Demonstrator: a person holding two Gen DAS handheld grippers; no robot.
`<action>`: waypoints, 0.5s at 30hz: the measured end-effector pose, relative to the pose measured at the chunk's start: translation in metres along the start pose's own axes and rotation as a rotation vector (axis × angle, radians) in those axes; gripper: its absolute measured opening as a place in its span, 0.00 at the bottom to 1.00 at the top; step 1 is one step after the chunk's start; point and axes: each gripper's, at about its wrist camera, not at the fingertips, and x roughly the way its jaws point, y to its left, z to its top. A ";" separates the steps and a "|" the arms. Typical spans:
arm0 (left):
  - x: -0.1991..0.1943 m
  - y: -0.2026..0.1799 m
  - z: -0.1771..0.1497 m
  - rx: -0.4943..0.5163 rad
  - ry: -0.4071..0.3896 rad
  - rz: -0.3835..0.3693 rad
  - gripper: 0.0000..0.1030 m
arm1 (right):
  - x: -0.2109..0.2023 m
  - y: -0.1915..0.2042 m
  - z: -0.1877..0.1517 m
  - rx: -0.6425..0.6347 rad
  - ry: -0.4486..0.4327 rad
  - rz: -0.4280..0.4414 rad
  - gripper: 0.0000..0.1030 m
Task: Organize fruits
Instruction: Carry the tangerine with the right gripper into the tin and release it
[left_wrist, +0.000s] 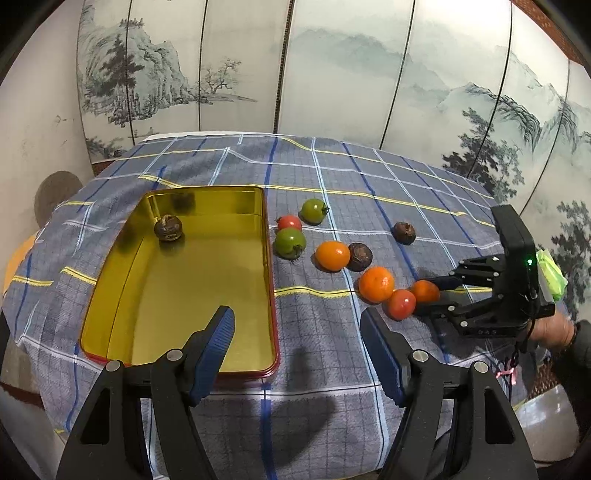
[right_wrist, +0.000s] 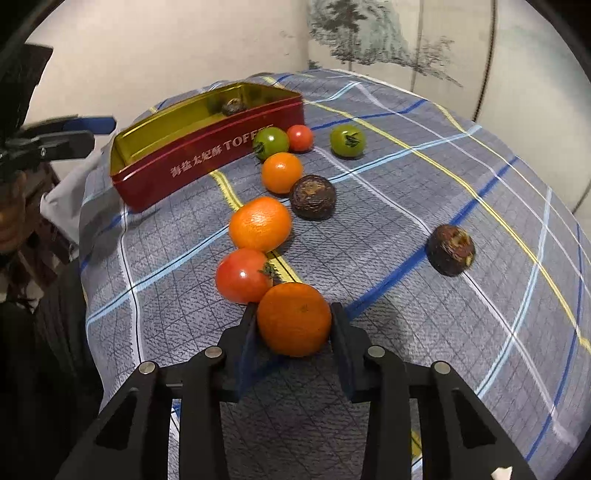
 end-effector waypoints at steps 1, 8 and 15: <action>0.000 0.001 0.000 -0.002 -0.001 0.001 0.69 | -0.002 -0.001 -0.002 0.018 -0.011 -0.001 0.33; -0.002 0.006 0.000 -0.025 -0.013 0.015 0.69 | -0.029 -0.008 -0.011 0.122 -0.093 -0.030 0.33; -0.011 0.020 -0.002 -0.061 -0.043 0.066 0.69 | -0.045 0.002 0.010 0.110 -0.145 -0.042 0.33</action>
